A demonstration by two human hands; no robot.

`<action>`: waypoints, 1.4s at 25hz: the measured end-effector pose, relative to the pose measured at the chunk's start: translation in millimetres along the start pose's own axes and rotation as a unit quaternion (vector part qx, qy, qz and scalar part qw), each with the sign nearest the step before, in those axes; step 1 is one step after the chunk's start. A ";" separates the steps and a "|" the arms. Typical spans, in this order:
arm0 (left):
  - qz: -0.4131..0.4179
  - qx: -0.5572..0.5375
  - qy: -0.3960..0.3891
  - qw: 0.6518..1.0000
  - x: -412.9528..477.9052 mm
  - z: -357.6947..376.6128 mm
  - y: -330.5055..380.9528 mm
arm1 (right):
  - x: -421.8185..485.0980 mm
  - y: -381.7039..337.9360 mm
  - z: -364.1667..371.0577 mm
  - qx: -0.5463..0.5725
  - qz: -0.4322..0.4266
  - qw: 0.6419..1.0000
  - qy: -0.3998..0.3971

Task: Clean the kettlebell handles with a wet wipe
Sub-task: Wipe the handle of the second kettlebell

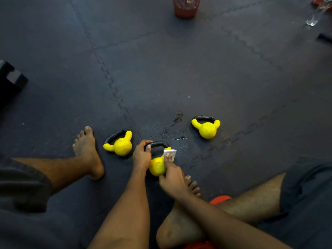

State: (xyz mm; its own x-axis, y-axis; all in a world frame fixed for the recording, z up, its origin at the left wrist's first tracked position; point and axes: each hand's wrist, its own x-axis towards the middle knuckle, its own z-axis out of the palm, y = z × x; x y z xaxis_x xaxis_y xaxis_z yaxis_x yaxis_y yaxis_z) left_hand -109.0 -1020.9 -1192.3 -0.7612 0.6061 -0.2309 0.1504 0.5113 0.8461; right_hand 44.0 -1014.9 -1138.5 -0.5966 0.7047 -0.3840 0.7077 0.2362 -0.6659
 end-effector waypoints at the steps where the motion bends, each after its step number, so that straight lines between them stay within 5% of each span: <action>1: 0.000 0.000 -0.001 1.000 0.3 0.6 1.4 | 2.9 -0.7 1.1 -0.012 0.006 1.000 0.013; 10: -0.022 -0.012 -0.001 1.000 -4.9 -2.6 1.6 | 8.6 2.8 7.1 0.095 0.074 0.991 0.059; 22: -0.028 -0.068 -0.017 0.997 -7.2 -3.2 4.6 | 59.5 34.2 -7.7 0.481 0.175 0.859 0.031; 29: -0.055 -0.095 -0.056 0.992 -2.0 -4.2 4.7 | 64.1 36.0 -16.7 0.506 0.144 0.849 -0.054; 35: -0.046 -0.113 -0.077 0.990 -7.7 -1.4 23.1 | 61.8 40.8 -19.5 0.450 0.117 0.885 0.003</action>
State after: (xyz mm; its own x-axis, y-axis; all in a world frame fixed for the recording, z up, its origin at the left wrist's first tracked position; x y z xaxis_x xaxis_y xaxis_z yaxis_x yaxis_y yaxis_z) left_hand -100.5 -1014.5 -1170.3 -0.6573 0.6582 -0.3670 -0.0726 0.4294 0.9002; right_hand 43.5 -948.7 -1177.0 -0.4697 0.6685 -0.5766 0.2218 -0.5428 -0.8100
